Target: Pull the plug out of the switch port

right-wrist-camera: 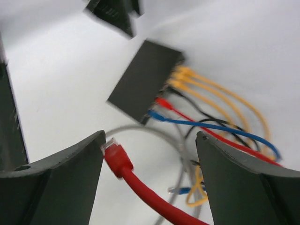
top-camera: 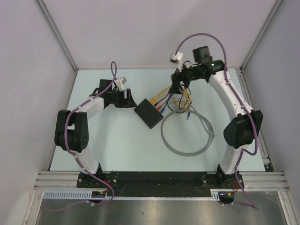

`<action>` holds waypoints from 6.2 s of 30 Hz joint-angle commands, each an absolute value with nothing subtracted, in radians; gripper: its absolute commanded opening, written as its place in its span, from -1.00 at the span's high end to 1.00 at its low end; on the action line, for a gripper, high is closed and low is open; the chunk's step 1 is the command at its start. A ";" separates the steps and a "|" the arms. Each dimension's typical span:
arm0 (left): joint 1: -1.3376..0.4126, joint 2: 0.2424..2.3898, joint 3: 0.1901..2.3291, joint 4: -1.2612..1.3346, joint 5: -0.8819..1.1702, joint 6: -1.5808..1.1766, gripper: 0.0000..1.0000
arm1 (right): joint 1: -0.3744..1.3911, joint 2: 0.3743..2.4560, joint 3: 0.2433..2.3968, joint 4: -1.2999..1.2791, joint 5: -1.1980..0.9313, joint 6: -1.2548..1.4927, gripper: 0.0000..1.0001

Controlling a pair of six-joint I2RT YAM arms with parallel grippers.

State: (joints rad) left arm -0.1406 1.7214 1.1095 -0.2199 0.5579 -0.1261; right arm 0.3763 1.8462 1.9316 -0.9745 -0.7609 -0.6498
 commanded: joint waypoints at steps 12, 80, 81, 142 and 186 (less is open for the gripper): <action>-0.137 1.873 1.293 -0.206 0.552 -0.160 -0.49 | 0.292 1.958 1.982 -0.940 -0.805 -0.632 -0.73; -0.138 1.854 1.157 -0.316 0.614 -0.181 -0.48 | 0.097 2.279 1.970 -0.463 -0.772 -0.212 -0.99; -0.138 1.865 1.163 -0.313 0.614 -0.175 -0.47 | 0.097 2.278 1.957 -0.463 -0.772 -0.210 -1.00; -0.218 1.907 1.330 -0.270 0.660 -0.113 -0.44 | 0.078 1.488 1.253 -0.604 -0.574 -0.284 -0.99; -0.305 2.166 1.552 -0.515 0.722 0.061 0.58 | 0.201 2.386 2.117 -1.143 -0.698 -0.558 -0.42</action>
